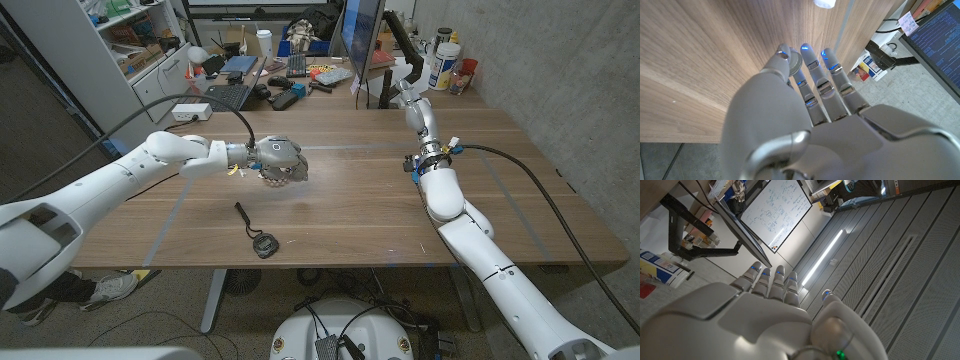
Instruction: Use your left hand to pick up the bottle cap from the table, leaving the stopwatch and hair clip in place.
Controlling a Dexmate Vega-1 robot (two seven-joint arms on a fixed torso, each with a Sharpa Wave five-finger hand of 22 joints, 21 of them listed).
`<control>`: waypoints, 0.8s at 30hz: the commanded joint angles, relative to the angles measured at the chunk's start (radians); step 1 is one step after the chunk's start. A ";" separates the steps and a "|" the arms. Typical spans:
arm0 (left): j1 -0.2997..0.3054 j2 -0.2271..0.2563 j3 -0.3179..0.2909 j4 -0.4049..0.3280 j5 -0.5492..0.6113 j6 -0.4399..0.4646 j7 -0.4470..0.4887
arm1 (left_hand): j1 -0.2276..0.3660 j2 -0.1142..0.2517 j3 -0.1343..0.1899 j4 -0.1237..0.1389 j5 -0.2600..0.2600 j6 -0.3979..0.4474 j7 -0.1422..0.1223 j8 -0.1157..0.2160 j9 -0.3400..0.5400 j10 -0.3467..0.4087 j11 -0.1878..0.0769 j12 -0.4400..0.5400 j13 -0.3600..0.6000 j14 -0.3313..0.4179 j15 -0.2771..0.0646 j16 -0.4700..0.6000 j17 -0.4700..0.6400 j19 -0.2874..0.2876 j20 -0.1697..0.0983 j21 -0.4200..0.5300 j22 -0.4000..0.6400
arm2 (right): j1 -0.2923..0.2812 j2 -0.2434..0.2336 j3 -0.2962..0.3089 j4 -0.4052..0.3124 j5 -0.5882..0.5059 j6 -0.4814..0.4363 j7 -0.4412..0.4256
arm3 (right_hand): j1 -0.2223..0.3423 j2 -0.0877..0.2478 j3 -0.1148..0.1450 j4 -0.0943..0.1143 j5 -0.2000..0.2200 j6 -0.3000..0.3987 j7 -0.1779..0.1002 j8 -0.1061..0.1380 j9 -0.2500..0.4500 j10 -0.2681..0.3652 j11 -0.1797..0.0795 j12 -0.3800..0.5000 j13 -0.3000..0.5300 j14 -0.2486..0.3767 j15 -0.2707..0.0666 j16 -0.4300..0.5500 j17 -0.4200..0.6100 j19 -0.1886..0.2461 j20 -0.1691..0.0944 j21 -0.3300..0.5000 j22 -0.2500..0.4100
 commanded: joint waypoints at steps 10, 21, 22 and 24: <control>0.017 0.003 -0.036 0.001 -0.028 0.065 0.041 | 0.028 0.014 0.003 -0.001 0.002 0.026 0.019 0.002 0.006 0.062 -0.036 0.005 0.035 0.014 -0.094 0.006 0.014 0.007 -0.092 0.015 0.005 | 0.011 0.006 -0.010 -0.001 -0.015 -0.009 -0.002 | -0.005 -0.001 -0.006 0.002 0.007 0.002 -0.005 -0.005 0.002 0.008 0.003 -0.004 0.004 0.008 0.006 0.001 0.003 -0.006 -0.001 0.000 0.006; 0.016 0.000 -0.042 0.016 -0.043 0.084 0.067 | 0.034 0.017 0.003 0.000 0.001 0.034 0.017 0.002 0.007 0.073 -0.037 0.006 0.036 0.022 -0.095 0.008 0.023 0.014 -0.096 0.024 0.004 | 0.013 0.011 -0.013 -0.003 -0.023 -0.018 -0.009 | -0.006 -0.001 -0.006 0.002 0.007 0.002 -0.005 -0.005 0.002 0.009 0.003 -0.004 0.004 0.008 0.006 0.001 0.003 -0.006 -0.002 -0.001 0.006; 0.014 -0.001 -0.041 0.019 -0.043 0.084 0.071 | 0.035 0.017 0.003 -0.001 0.001 0.034 0.018 0.001 0.007 0.076 -0.037 0.007 0.037 0.023 -0.095 0.009 0.024 0.016 -0.096 0.026 0.004 | 0.013 0.011 -0.013 -0.003 -0.025 -0.020 -0.010 | -0.006 -0.001 -0.006 0.002 0.007 0.002 -0.005 -0.005 0.002 0.009 0.003 -0.004 0.004 0.008 0.006 0.001 0.003 -0.005 -0.002 -0.001 0.006; 0.012 -0.002 -0.040 0.025 -0.044 0.085 0.077 | 0.036 0.018 0.003 -0.001 0.001 0.037 0.020 0.002 0.007 0.078 -0.037 0.007 0.036 0.025 -0.095 0.009 0.026 0.015 -0.096 0.027 0.004 | 0.014 0.013 -0.014 -0.003 -0.027 -0.020 -0.012 | -0.006 -0.001 -0.007 0.002 0.007 0.002 -0.005 -0.004 0.002 0.008 0.003 -0.004 0.004 0.008 0.006 0.001 0.003 -0.006 -0.002 -0.001 0.006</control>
